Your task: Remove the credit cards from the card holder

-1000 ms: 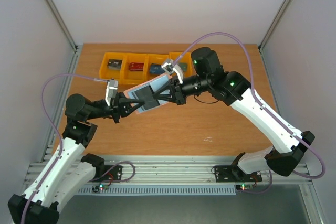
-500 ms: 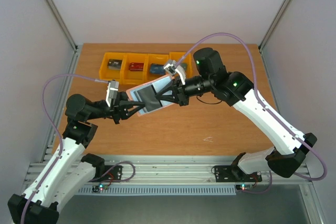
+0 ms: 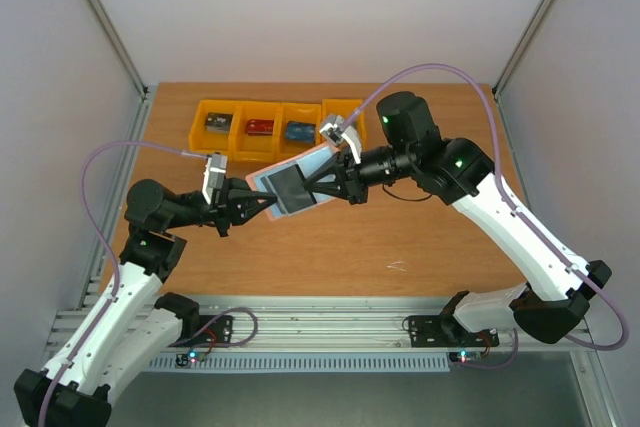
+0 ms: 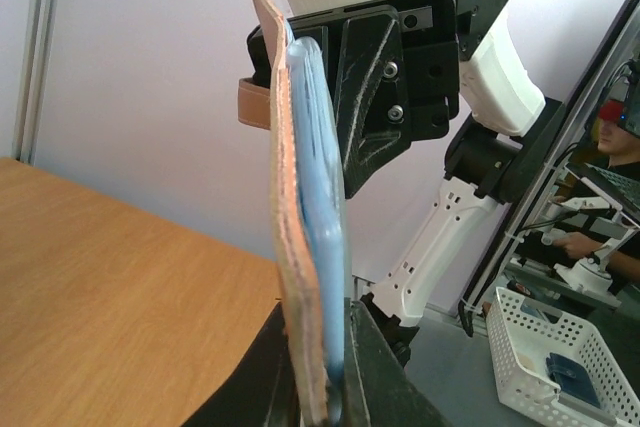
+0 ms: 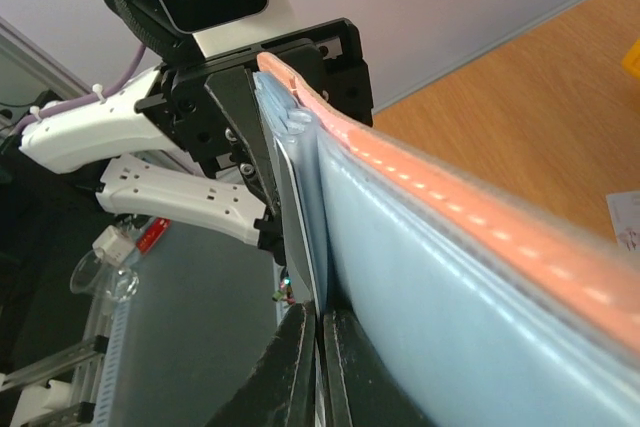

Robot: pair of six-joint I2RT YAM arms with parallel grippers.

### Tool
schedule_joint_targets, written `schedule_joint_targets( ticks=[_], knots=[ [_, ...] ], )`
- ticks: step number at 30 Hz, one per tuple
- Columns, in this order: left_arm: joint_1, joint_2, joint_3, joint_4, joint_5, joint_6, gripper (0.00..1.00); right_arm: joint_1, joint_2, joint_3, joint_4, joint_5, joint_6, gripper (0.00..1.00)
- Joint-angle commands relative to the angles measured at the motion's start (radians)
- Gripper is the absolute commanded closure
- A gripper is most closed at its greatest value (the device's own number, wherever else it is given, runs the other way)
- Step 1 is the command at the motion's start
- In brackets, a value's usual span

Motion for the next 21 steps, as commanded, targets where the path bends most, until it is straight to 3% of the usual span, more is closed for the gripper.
schedule_joint_targets(
  ticks=[1, 21],
  knots=[
    [0.0, -0.017, -0.007, 0.039, 0.013, 0.005, 1.0, -0.016, -0.036, 0.045, -0.018, 0.029, -0.024, 0.99],
    [-0.001, -0.005, -0.003, -0.012, 0.001, 0.023, 1.0, -0.088, -0.098, 0.042, -0.118, 0.07, -0.069, 0.99]
  ],
)
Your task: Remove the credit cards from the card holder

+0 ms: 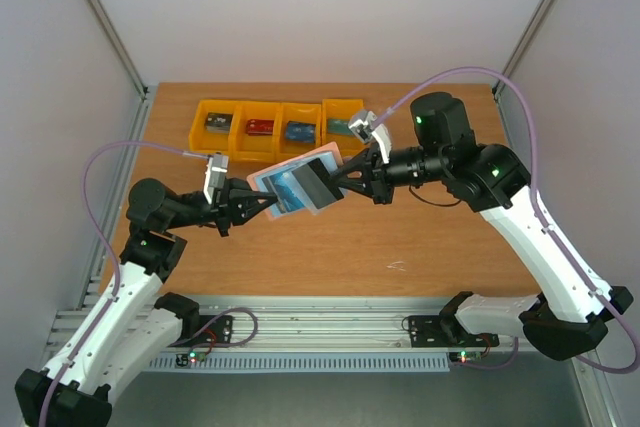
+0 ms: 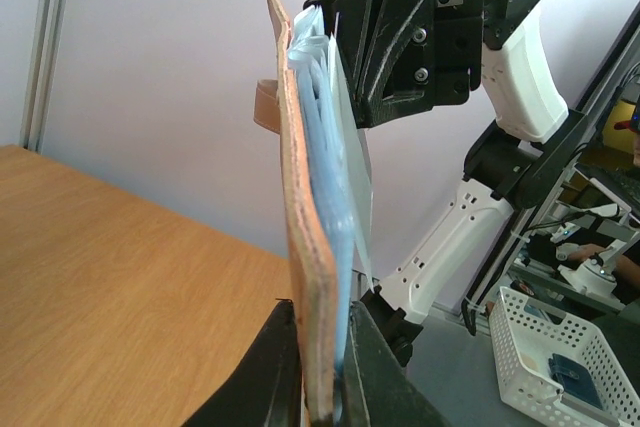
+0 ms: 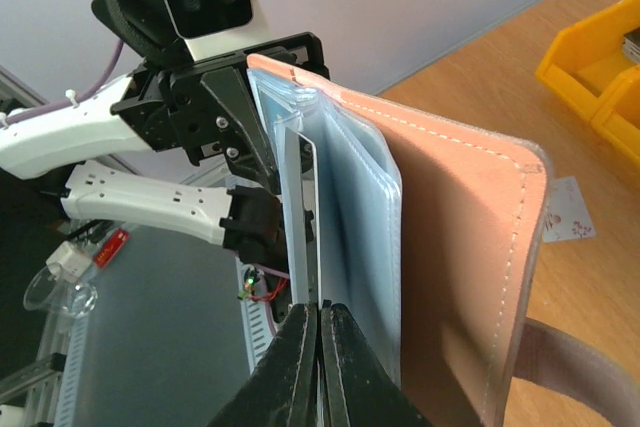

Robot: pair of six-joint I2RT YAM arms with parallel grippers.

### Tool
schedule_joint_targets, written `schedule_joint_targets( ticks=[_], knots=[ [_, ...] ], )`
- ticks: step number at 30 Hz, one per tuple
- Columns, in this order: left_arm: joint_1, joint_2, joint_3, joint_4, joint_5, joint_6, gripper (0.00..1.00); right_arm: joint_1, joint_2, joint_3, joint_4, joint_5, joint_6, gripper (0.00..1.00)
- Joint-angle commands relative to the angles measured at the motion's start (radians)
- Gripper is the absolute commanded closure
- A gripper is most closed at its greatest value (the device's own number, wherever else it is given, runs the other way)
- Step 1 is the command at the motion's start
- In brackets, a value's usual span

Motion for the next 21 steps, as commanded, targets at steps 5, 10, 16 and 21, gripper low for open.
schedule_joint_targets(
  ticks=[5, 10, 16, 21],
  knots=[
    [0.001, -0.004, 0.009, -0.029, 0.0, 0.036, 1.0, -0.013, 0.001, 0.071, -0.064, 0.075, -0.051, 0.99],
    [0.001, 0.002, 0.008, -0.075, -0.025, 0.065, 1.0, -0.064, -0.016, 0.085, -0.119, 0.126, -0.077, 0.99],
    [0.001, 0.016, 0.011, -0.194, -0.039, 0.142, 1.0, -0.108, -0.04, 0.086, -0.142, 0.165, -0.084, 0.99],
    [0.0, 0.061, -0.026, -0.279, -0.072, 0.234, 1.0, -0.12, -0.073, 0.087, -0.143, 0.187, -0.075, 0.99]
  ],
)
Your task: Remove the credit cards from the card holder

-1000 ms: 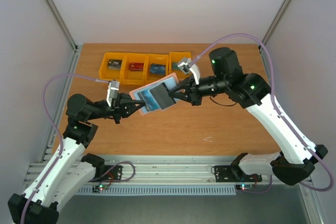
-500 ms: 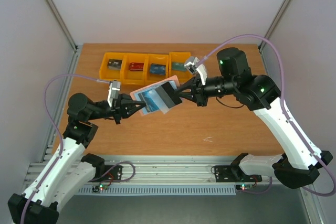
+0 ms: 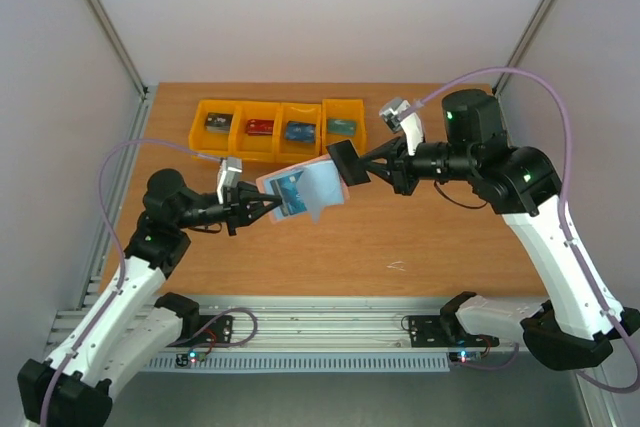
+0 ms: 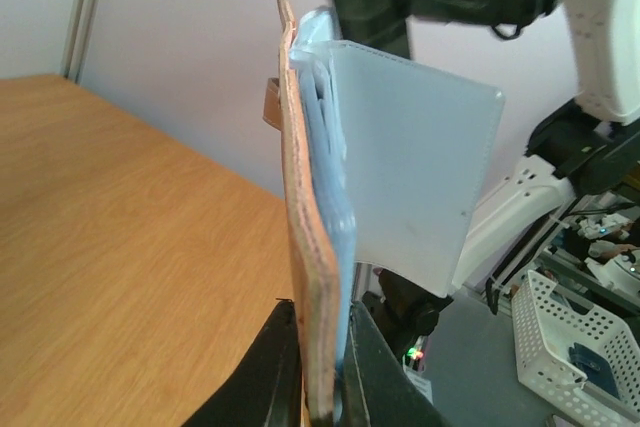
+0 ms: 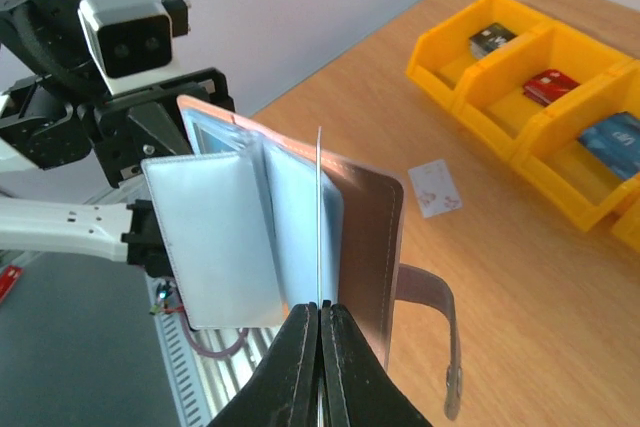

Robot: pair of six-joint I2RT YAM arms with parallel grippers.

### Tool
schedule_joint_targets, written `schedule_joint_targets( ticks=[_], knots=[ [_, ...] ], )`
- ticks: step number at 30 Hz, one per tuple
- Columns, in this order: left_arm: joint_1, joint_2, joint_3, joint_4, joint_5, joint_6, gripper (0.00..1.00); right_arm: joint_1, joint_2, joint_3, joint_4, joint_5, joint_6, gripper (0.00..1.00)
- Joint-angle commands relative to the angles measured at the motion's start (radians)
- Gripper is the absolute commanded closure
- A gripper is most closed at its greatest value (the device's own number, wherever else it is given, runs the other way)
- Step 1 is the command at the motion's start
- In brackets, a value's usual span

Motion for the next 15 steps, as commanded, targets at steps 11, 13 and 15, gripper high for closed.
schedule_joint_targets(
  ticks=[11, 13, 15],
  knots=[
    [-0.145, 0.333, -0.072, 0.07, -0.095, 0.141, 1.0, -0.008, -0.062, -0.031, -0.034, -0.021, 0.045, 0.99],
    [-0.168, 0.411, -0.073, 0.09, -0.102, 0.158, 1.0, -0.009, -0.054, -0.045, -0.043, -0.01, 0.041, 0.99],
    [-0.178, 0.49, -0.072, 0.104, -0.123, 0.159, 1.0, -0.008, -0.041, -0.05, -0.056, -0.001, 0.033, 0.99]
  ],
)
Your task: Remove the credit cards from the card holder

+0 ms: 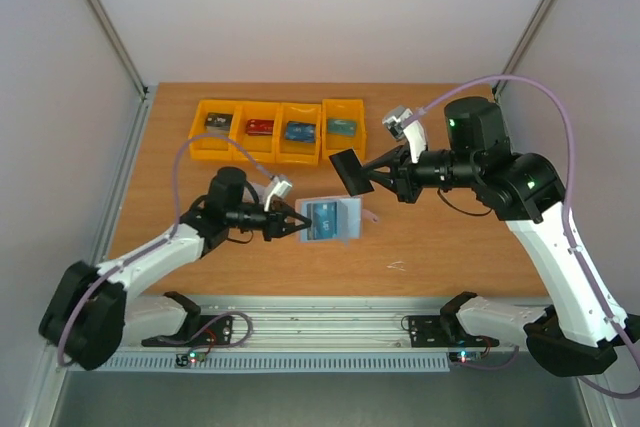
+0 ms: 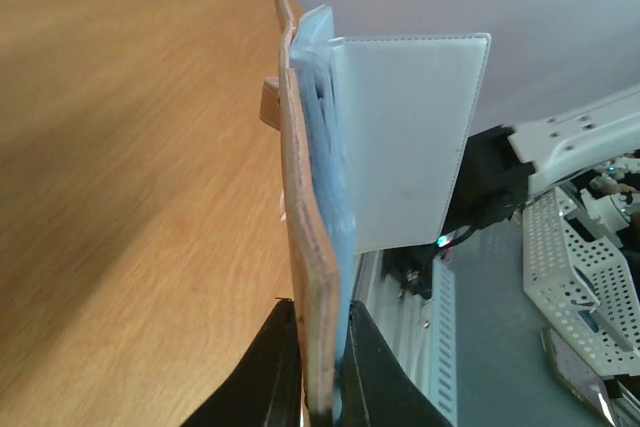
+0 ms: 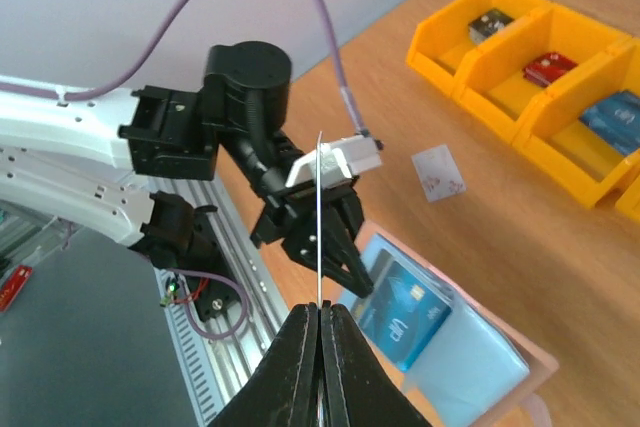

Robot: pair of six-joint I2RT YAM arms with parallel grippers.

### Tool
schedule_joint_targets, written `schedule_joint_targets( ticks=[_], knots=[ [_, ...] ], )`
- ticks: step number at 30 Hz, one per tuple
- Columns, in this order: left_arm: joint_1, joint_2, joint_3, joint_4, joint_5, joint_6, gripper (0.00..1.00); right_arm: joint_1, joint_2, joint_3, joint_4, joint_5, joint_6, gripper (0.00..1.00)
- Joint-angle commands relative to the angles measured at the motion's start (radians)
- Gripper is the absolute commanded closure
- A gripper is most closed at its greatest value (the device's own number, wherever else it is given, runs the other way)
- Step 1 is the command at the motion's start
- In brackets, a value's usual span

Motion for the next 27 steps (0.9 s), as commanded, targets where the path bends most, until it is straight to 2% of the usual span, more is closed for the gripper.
schedule_joint_targets(
  ticks=[1, 6, 9, 11, 14, 15, 19, 20, 22, 27],
  knots=[
    [-0.028, 0.141, -0.001, 0.123, -0.05, 0.035, 1.0, -0.007, 0.02, -0.018, -0.044, 0.009, 0.002, 0.99],
    [-0.038, 0.301, 0.038, 0.127, -0.119, 0.013, 1.0, -0.006, 0.055, -0.011, -0.058, 0.003, -0.021, 0.99],
    [-0.047, 0.356, 0.089, 0.028, -0.215, 0.023, 0.99, -0.005, 0.067, -0.017, -0.061, -0.001, -0.026, 0.99],
    [-0.048, 0.386, 0.101, -0.003, -0.282, 0.016, 0.95, -0.006, 0.072, -0.021, -0.065, -0.005, -0.028, 0.99],
    [-0.048, 0.417, 0.111, -0.024, -0.34, 0.01, 0.76, -0.006, 0.073, -0.024, -0.072, -0.005, -0.03, 0.99],
    [-0.047, 0.426, 0.113, -0.034, -0.376, 0.007, 0.65, -0.006, 0.074, -0.025, -0.07, -0.005, -0.029, 0.99],
    [-0.046, 0.421, 0.112, -0.099, -0.644, -0.044, 0.48, -0.007, 0.073, -0.018, -0.072, -0.004, -0.028, 0.99],
    [-0.046, 0.408, 0.11, -0.101, -0.665, -0.05, 0.45, -0.007, 0.073, -0.015, -0.075, -0.003, -0.029, 0.99],
    [-0.046, 0.363, 0.095, -0.09, -0.609, -0.034, 0.38, -0.006, 0.077, -0.004, -0.087, -0.003, -0.032, 0.99],
    [-0.046, 0.187, 0.096, -0.119, -0.356, 0.091, 0.19, -0.006, 0.138, 0.078, -0.185, 0.011, -0.064, 0.99]
  ],
)
